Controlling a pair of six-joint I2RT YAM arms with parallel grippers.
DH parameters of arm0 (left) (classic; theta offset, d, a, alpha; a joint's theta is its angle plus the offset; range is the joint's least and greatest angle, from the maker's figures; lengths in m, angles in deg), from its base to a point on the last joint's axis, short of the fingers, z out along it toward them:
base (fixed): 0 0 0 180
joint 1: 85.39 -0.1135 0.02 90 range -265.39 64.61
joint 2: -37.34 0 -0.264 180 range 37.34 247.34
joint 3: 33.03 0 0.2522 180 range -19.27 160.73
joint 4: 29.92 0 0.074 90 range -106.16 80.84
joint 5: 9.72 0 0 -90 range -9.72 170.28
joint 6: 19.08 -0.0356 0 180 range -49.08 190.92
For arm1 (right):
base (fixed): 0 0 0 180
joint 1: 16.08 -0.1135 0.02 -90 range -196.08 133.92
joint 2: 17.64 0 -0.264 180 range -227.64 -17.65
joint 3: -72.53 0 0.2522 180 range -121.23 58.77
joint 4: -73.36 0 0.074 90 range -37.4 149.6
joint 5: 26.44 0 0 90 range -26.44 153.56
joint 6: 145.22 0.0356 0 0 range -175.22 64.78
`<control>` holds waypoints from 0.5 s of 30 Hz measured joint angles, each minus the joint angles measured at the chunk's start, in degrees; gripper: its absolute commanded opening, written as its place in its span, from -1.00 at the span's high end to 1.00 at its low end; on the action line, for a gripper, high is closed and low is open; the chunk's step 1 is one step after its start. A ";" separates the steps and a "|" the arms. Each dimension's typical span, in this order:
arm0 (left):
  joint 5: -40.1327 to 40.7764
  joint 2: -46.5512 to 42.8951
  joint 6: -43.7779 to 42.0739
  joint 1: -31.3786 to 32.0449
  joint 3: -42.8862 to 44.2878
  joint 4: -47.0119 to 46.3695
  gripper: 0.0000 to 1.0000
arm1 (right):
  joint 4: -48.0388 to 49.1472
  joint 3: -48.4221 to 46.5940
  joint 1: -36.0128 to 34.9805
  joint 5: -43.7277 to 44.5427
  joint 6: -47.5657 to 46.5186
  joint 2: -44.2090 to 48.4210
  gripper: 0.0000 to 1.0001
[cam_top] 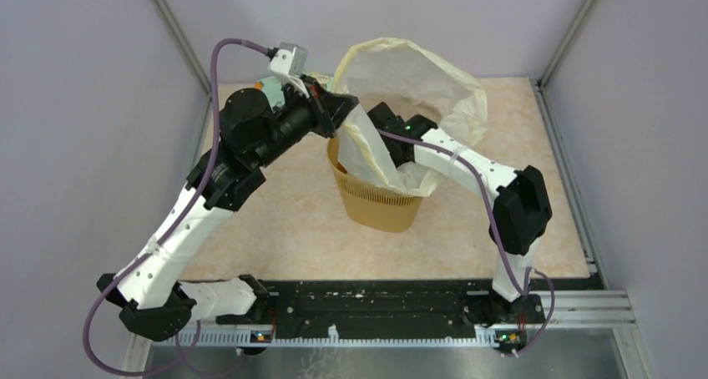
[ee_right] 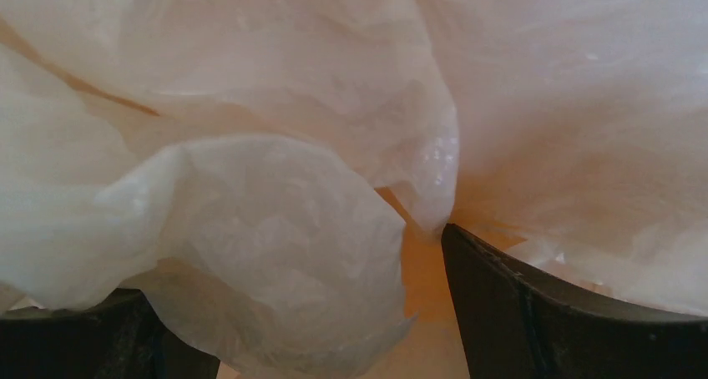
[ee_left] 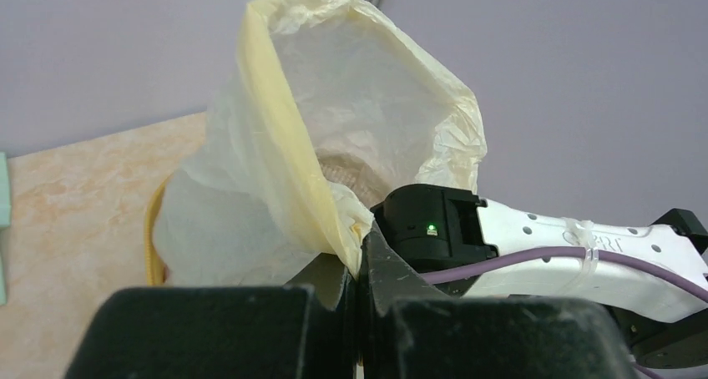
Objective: Put the trash bags into the trash bin
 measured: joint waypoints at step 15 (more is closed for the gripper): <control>-3.37 -1.44 2.54 -10.10 -7.39 2.36 1.00 | -1.73 2.69 0.46 1.22 -0.09 -2.10 -0.71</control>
